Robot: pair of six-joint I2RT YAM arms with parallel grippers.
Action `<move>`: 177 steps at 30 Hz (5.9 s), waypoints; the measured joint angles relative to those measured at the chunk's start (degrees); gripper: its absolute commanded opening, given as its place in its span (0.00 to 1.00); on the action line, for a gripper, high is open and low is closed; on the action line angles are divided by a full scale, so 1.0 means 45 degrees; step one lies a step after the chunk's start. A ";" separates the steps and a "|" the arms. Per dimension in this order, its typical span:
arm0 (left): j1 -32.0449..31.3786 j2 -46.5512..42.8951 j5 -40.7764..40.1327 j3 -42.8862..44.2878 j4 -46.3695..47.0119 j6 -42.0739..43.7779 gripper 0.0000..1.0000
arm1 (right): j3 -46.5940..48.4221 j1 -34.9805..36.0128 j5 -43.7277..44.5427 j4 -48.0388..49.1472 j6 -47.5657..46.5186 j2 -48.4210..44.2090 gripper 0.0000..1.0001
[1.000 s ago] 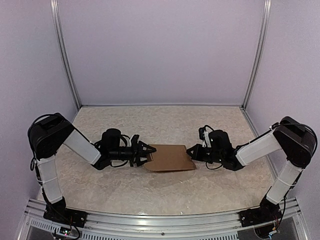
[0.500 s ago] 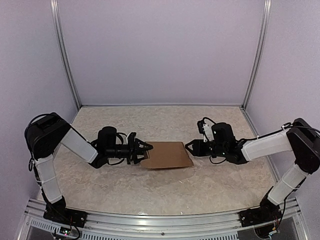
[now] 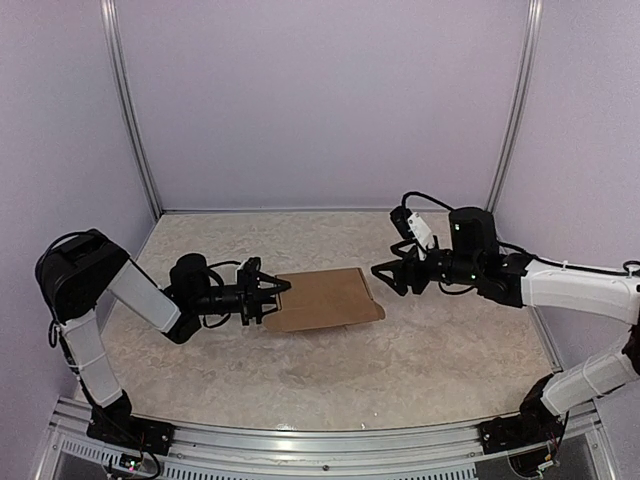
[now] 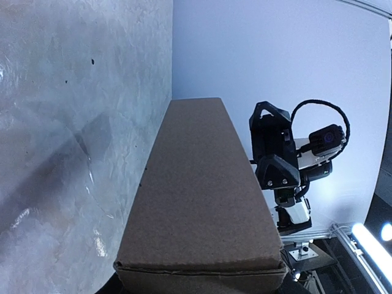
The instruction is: Fold the paper box
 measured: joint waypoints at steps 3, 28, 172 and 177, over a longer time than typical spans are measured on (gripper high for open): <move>0.0058 -0.0126 0.0374 -0.0287 0.0952 -0.1107 0.06 | 0.0126 0.0000 -0.0947 -0.0593 -0.1831 -0.0612 0.99; 0.0078 -0.4789 0.2399 -0.1744 0.1938 -0.5756 0.00 | -0.1409 0.5765 0.1375 -0.1729 -1.1516 -0.5761 1.00; -0.1035 -1.0622 -0.4954 0.1977 -1.8481 1.3522 0.56 | -0.1671 0.1695 -0.7184 0.1656 -0.1481 0.1132 0.21; -0.1117 -1.0550 -0.4925 0.2001 -1.8481 1.3614 0.39 | -0.1700 0.1685 -0.7436 0.2137 -0.1263 0.1579 0.20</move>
